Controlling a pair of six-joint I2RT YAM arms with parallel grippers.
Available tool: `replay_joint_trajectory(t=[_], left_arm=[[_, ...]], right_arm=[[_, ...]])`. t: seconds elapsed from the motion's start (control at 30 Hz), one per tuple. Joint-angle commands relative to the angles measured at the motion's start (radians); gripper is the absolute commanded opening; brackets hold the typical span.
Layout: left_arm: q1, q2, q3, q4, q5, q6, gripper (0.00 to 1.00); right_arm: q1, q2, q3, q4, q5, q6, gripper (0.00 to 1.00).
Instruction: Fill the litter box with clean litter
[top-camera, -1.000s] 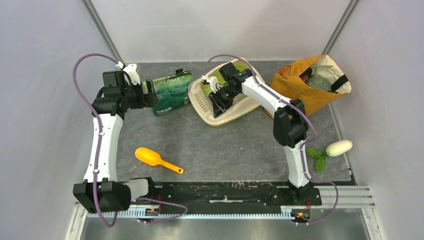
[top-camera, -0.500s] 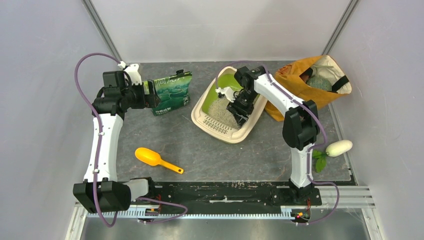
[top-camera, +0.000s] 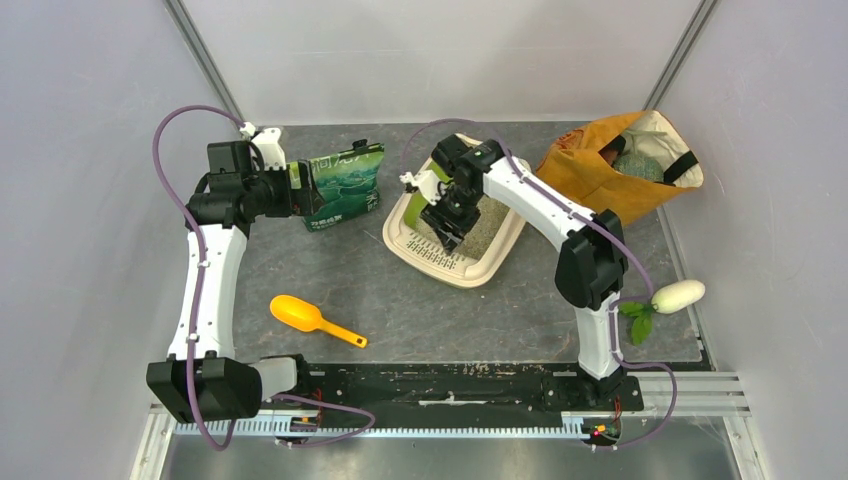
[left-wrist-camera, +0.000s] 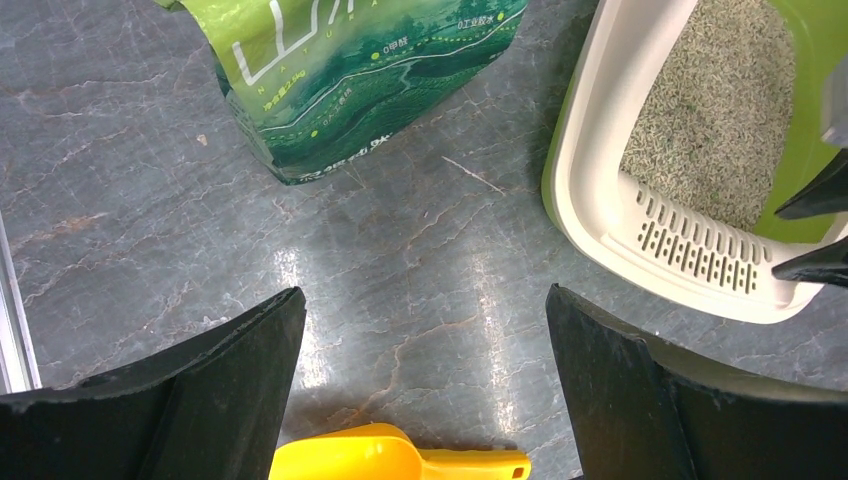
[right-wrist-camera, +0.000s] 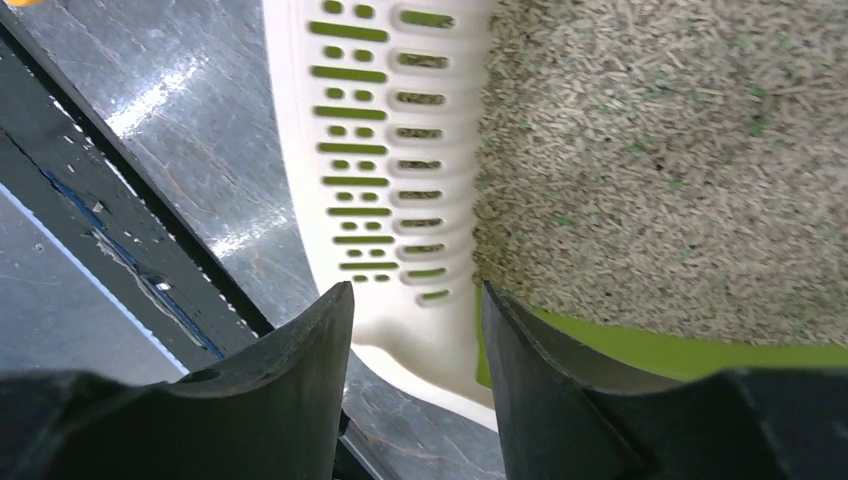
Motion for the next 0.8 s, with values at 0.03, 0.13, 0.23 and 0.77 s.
replay_joint_trajectory(t=[0.03,0.13,0.23,0.77], left_arm=[[0.003,-0.005,0.043,0.012,0.023,0.006,0.96],[0.002,-0.006,0.041,0.012,0.018,0.005,0.96],[0.002,0.001,0.045,0.012,0.022,0.001,0.96],[0.001,0.145,0.200,-0.113,0.103,0.333,0.96]], right_arm=[[0.031,-0.024,-0.064,0.038,0.033,0.050,0.56],[0.037,-0.055,-0.153,0.044,0.032,0.023,0.55],[0.036,-0.091,-0.233,0.042,0.057,-0.014,0.55],[-0.076,-0.246,-0.433,-0.068,0.147,-0.230,0.53]])
